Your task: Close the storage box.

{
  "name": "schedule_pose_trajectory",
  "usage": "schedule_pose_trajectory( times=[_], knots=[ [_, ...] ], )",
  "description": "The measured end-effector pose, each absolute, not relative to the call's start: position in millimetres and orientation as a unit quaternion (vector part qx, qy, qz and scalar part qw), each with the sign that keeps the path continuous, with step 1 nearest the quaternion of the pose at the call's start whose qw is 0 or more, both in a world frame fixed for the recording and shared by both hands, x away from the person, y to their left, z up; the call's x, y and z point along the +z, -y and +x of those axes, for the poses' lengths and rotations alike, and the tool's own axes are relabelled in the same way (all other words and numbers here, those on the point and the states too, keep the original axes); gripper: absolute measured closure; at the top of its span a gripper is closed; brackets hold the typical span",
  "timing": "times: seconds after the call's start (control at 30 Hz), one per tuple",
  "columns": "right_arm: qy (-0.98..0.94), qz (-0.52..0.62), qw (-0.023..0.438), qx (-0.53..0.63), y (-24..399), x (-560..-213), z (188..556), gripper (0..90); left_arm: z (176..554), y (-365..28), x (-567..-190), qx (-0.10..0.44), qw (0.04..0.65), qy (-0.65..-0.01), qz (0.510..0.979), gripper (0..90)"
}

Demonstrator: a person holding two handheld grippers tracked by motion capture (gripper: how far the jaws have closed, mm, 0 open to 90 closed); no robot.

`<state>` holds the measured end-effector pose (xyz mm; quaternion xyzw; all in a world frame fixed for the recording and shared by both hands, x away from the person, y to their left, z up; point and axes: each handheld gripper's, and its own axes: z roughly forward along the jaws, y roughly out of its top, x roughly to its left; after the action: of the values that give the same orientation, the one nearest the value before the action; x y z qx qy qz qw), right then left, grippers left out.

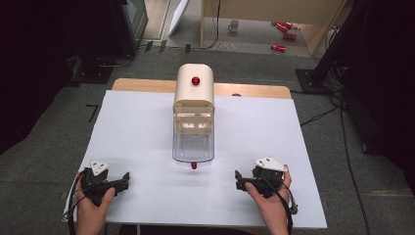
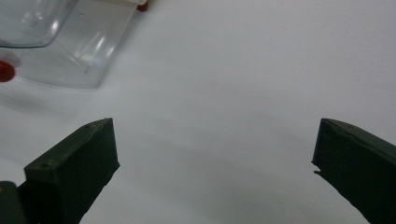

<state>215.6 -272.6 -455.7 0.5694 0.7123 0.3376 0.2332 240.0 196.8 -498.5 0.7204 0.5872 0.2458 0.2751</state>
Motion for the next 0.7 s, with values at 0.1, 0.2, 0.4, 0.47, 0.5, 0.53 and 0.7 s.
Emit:
schedule_pose_trajectory(
  times=[0.1,0.2,0.4,0.47,0.5,0.53,0.7],
  knots=[
    [-0.716,0.562,0.232,0.342,265,-451,216,0.0,240,-197,-498,0.246,0.275,-0.587,0.721,0.0],
    [-0.719,0.556,0.231,0.347,257,-447,217,0.0,240,-197,-499,0.246,0.276,-0.587,0.720,0.0],
    [-0.725,0.545,0.225,0.357,244,-443,218,0.0,240,-197,-499,0.247,0.276,-0.588,0.719,0.0],
    [-0.728,0.539,0.220,0.362,236,-440,219,0.0,240,-197,-499,0.247,0.276,-0.588,0.719,0.0],
    [-0.730,0.536,0.218,0.364,233,-439,219,0.0,240,-197,-499,0.246,0.276,-0.587,0.720,0.0],
    [-0.732,0.533,0.216,0.366,229,-439,219,0.0,240,-197,-499,0.246,0.276,-0.588,0.720,0.0],
    [-0.738,0.520,0.210,0.376,213,-435,218,0.7,240,-197,-499,0.246,0.276,-0.587,0.720,0.0]
  ],
)
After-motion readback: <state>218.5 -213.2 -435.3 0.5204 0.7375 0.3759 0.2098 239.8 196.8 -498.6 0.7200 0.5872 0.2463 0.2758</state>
